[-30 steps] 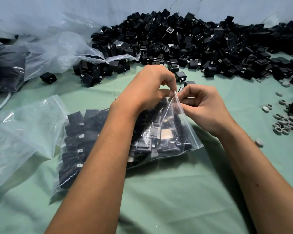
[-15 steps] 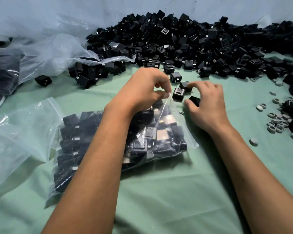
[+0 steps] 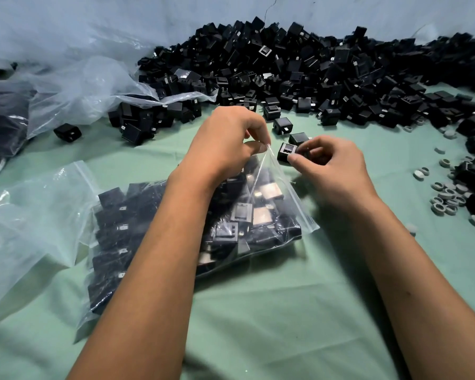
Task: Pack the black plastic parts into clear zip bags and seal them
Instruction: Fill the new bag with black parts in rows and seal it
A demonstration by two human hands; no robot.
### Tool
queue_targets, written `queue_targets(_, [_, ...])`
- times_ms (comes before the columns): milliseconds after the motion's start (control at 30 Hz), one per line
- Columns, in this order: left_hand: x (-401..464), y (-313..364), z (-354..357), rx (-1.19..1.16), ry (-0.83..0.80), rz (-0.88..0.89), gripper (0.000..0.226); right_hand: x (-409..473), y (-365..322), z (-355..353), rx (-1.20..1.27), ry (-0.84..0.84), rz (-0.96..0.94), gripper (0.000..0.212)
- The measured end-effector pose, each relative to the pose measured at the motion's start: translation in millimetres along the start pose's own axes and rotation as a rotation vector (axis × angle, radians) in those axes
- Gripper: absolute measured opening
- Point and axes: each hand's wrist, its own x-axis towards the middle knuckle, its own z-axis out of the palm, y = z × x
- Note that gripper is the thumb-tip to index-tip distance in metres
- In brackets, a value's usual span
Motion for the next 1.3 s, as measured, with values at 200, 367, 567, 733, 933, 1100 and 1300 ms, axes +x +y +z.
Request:
queue_targets(200, [-4, 1, 0, -0.037, -0.167, -0.002, 0.018, 0, -9, -2, 0.337, -0.138, -0.018, 0.008])
queue_targets(367, [-7, 4, -2, -0.121, -0.251, -0.029, 0.023, -3, -10, -2, 0.261, -0.179, -0.047, 0.009])
queue_targets(567, [-8, 7, -9, -0.166, -0.225, 0.031, 0.014, -2, -7, -5, 0.313, -0.271, -0.049, 0.012])
queue_targets(733, [-8, 9, -12, -0.132, -0.3, 0.033, 0.013, -3, -5, -3, 0.379, -0.366, -0.026, 0.007])
queue_targets(933, [-9, 10, -13, -0.16, -0.261, 0.027, 0.011, -4, -5, -4, 0.418, -0.435, -0.001, 0.027])
queue_targets(1100, [-9, 14, -15, -0.196, -0.238, 0.039, 0.011, -7, -6, -3, 0.362, -0.489, -0.066, 0.03])
queue_targets(1300, [-8, 15, -12, -0.197, -0.221, 0.04, 0.011, -9, -10, -5, 0.378, -0.464, -0.106, 0.026])
